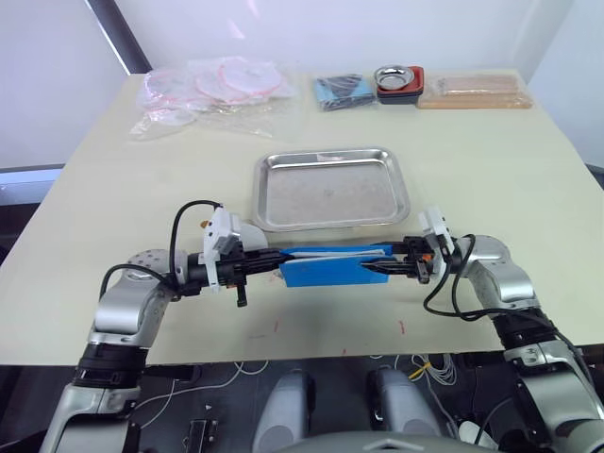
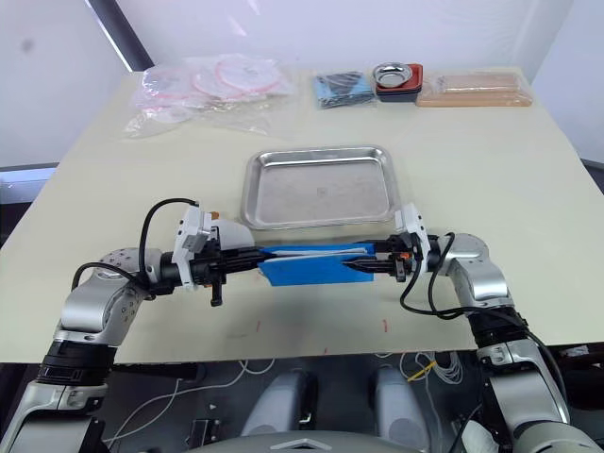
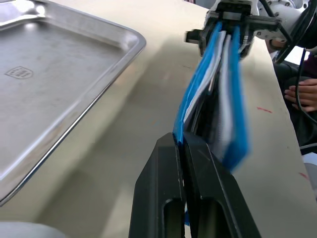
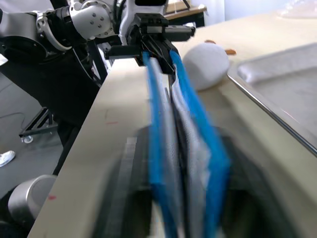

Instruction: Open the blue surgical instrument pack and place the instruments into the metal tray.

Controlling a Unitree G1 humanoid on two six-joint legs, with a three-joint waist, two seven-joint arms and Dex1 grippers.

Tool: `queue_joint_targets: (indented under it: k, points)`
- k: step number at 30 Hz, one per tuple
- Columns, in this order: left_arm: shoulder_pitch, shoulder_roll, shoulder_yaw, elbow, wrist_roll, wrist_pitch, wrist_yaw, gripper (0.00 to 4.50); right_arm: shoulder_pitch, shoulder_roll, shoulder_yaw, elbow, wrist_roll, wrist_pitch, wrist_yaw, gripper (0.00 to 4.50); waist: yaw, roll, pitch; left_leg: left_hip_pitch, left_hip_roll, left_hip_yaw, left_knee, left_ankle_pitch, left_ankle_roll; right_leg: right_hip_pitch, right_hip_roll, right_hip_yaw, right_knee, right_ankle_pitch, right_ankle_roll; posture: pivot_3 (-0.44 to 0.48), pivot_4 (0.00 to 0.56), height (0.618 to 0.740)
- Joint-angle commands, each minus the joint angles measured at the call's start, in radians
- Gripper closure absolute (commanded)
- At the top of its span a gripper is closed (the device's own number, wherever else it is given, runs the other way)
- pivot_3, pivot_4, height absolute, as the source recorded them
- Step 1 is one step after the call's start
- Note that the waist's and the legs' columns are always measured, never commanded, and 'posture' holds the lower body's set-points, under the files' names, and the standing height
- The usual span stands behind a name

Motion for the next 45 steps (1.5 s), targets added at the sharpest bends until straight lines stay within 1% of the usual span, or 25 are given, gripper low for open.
queue_joint_targets:
  k: [1, 2, 3, 10, 14, 15, 16, 18, 20, 22, 23, 24, 28, 35, 37, 41, 45]
  points:
    - [0.004, -0.001, 0.002, 0.002, 0.008, -0.014, 0.000, 4.50, -0.012, -0.029, -0.030, -0.074, 0.047, 0.052, 0.009, 0.89, 0.000, 0.000, 0.000, 0.000, 0.000, 0.000, 0.000, 0.000, 0.000, 0.000, 0.000, 0.000, 0.000, 0.000, 0.000, 0.000, 0.150, 0.740]
    - [0.005, -0.001, 0.002, 0.001, 0.008, -0.016, 0.001, 4.50, -0.010, -0.041, -0.034, -0.090, 0.051, 0.066, 0.004, 0.59, 0.000, 0.000, 0.000, 0.000, 0.000, 0.000, 0.000, 0.000, 0.000, 0.000, 0.000, 0.000, 0.000, 0.000, 0.000, 0.000, 0.150, 0.740]
    - [0.007, -0.001, 0.002, 0.000, 0.008, -0.018, 0.002, 4.50, -0.008, -0.051, -0.038, -0.105, 0.053, 0.076, -0.005, 0.08, 0.000, 0.000, 0.000, 0.000, 0.000, 0.000, 0.000, 0.000, 0.000, 0.000, 0.000, 0.000, 0.000, 0.000, 0.000, 0.000, 0.150, 0.740]
    - [0.003, -0.001, -0.003, 0.009, 0.019, -0.034, 0.001, 4.50, -0.039, -0.104, -0.091, -0.247, 0.159, 0.260, -0.076, 0.03, 0.000, 0.000, 0.000, 0.000, 0.000, 0.000, 0.000, 0.000, 0.000, 0.000, 0.000, 0.000, 0.000, 0.000, 0.000, 0.000, 0.150, 0.740]
    - [-0.007, -0.005, -0.009, 0.022, 0.023, -0.042, -0.005, 4.50, -0.062, -0.087, -0.094, -0.245, 0.154, 0.250, -0.109, 0.03, -0.001, 0.000, 0.000, 0.000, 0.000, 0.000, 0.000, 0.000, 0.000, 0.000, 0.000, 0.000, 0.000, 0.000, 0.000, 0.000, 0.150, 0.740]
    - [-0.008, -0.005, -0.010, 0.024, 0.023, -0.039, -0.007, 4.50, -0.064, -0.084, -0.094, -0.242, 0.157, 0.257, -0.112, 0.53, 0.000, 0.000, 0.000, 0.000, 0.000, 0.000, 0.000, 0.000, 0.000, 0.000, 0.000, 0.000, 0.000, 0.000, 0.000, 0.000, 0.150, 0.740]
    - [-0.009, -0.004, -0.013, 0.023, 0.020, -0.027, -0.007, 4.50, -0.065, -0.082, -0.092, -0.240, 0.155, 0.257, -0.111, 0.83, 0.000, 0.000, 0.000, 0.000, 0.000, 0.000, 0.000, 0.000, 0.000, 0.000, 0.000, 0.000, 0.000, 0.000, 0.000, 0.000, 0.150, 0.740]
    - [-0.010, -0.003, -0.017, 0.020, 0.021, -0.019, -0.006, 4.50, -0.064, -0.078, -0.087, -0.235, 0.142, 0.238, -0.112, 1.82, 0.000, 0.000, 0.000, 0.000, 0.000, 0.000, 0.000, 0.000, 0.000, 0.000, 0.000, 0.000, 0.000, 0.000, 0.000, 0.000, 0.150, 0.740]
    - [-0.011, -0.005, -0.016, 0.016, 0.023, -0.015, 0.001, 4.50, -0.056, -0.073, -0.075, -0.239, 0.131, 0.224, -0.111, 2.66, 0.000, 0.000, 0.000, 0.000, 0.000, 0.000, 0.000, 0.000, 0.000, 0.000, 0.000, 0.000, -0.001, 0.000, 0.000, 0.000, 0.150, 0.740]
    - [-0.008, -0.004, -0.014, 0.015, 0.025, -0.014, 0.005, 4.50, -0.045, -0.071, -0.059, -0.249, 0.120, 0.216, -0.106, 3.74, 0.000, 0.000, 0.000, 0.000, 0.000, 0.000, 0.000, 0.000, 0.000, 0.000, 0.000, 0.000, -0.001, 0.000, 0.000, 0.000, 0.150, 0.740]
    - [-0.006, -0.004, -0.014, 0.015, 0.030, -0.017, 0.011, 4.50, -0.038, -0.070, -0.053, -0.254, 0.116, 0.212, -0.104, 3.99, 0.000, 0.000, 0.000, 0.000, 0.000, 0.000, 0.000, 0.000, 0.000, 0.000, 0.000, 0.000, -0.001, 0.000, 0.000, 0.000, 0.150, 0.740]
    - [-0.004, -0.004, -0.012, 0.016, 0.035, -0.022, 0.016, 4.50, -0.028, -0.070, -0.041, -0.261, 0.107, 0.206, -0.104, 4.40, 0.000, 0.000, 0.000, 0.000, 0.000, 0.000, 0.000, 0.000, 0.000, 0.000, 0.000, 0.000, -0.001, 0.000, 0.000, 0.000, 0.150, 0.740]
    - [-0.006, -0.004, -0.009, 0.024, 0.043, -0.031, 0.032, 4.50, 0.007, -0.084, 0.010, -0.274, 0.060, 0.178, -0.096, 4.40, -0.001, 0.000, 0.000, 0.000, 0.000, 0.000, 0.000, 0.000, 0.000, 0.000, 0.000, 0.000, -0.001, 0.000, 0.000, 0.000, 0.150, 0.740]
    - [-0.012, -0.002, -0.017, 0.037, 0.066, -0.016, 0.065, 4.50, 0.096, -0.098, 0.042, -0.301, 0.052, 0.163, -0.085, 4.40, -0.001, 0.000, 0.000, 0.000, 0.000, 0.000, 0.000, 0.000, 0.000, 0.000, 0.000, 0.000, -0.001, 0.000, 0.000, 0.000, 0.150, 0.740]
    - [-0.012, 0.000, -0.025, 0.042, 0.078, -0.022, 0.068, 4.50, 0.114, -0.110, 0.060, -0.308, 0.036, 0.147, -0.069, 4.40, -0.002, 0.000, 0.000, 0.000, 0.000, 0.000, 0.000, 0.000, 0.000, 0.000, 0.000, 0.000, -0.001, 0.000, 0.000, 0.000, 0.150, 0.740]
    - [-0.020, -0.001, -0.070, 0.079, 0.120, -0.040, 0.054, 4.50, 0.160, -0.134, 0.104, -0.330, 0.028, 0.184, -0.062, 4.40, -0.001, 0.000, 0.000, 0.000, 0.000, 0.000, 0.000, 0.000, 0.000, 0.000, 0.000, 0.000, 0.000, 0.000, 0.000, 0.000, 0.150, 0.740]
    - [-0.046, -0.025, -0.093, 0.119, 0.150, -0.073, 0.060, 4.50, 0.175, -0.149, 0.128, -0.314, -0.007, 0.172, -0.067, 4.40, -0.002, 0.000, 0.000, 0.001, 0.000, 0.001, 0.000, 0.000, 0.000, 0.000, 0.000, 0.001, 0.000, 0.000, 0.000, 0.000, 0.150, 0.740]
